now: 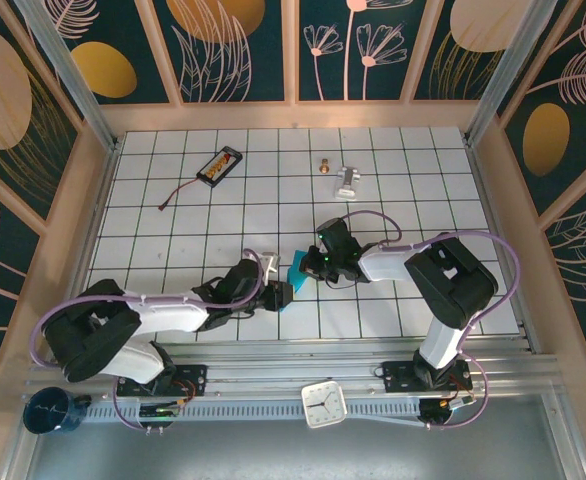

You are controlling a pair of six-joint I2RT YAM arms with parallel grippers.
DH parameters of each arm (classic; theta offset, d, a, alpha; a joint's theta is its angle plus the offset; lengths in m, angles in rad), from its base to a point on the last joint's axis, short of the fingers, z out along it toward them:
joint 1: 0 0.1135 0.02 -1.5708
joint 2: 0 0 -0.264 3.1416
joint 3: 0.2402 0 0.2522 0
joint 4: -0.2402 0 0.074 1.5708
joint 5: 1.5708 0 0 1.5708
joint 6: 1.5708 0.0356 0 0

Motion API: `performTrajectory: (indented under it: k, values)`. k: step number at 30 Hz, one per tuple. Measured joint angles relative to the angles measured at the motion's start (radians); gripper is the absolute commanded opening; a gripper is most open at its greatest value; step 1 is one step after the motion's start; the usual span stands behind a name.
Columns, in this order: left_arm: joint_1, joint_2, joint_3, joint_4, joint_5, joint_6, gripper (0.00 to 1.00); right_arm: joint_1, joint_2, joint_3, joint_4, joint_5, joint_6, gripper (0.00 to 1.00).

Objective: Fold a paper plane with a square sheet of paper (pick it up from the middle)
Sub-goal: Perform the fifth fold on the wing at the bottom-center of the table.

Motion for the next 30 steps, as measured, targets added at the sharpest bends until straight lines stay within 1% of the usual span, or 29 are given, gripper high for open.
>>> performTrajectory:
  k: [5,9,13,21,30]
  values:
    - [0.0,0.043,0.018,-0.007,0.008,0.007,0.22,0.0,0.0,0.0,0.0,0.0,0.0,0.05]
    - [0.0,0.064,0.018,-0.008,0.011,0.003,0.14,0.0,0.0,0.0,0.0,0.0,0.0,0.05]
    - [0.0,0.065,0.014,0.005,0.01,-0.027,0.08,0.0,0.0,0.0,0.0,0.0,0.0,0.05]
    - [0.004,0.096,-0.029,0.084,0.023,-0.109,0.04,0.0,0.0,0.0,0.0,0.0,-0.002,0.05]
    - [0.016,0.097,-0.07,0.167,0.068,-0.161,0.03,0.0,0.003,0.0,0.002,-0.009,-0.003,0.05]
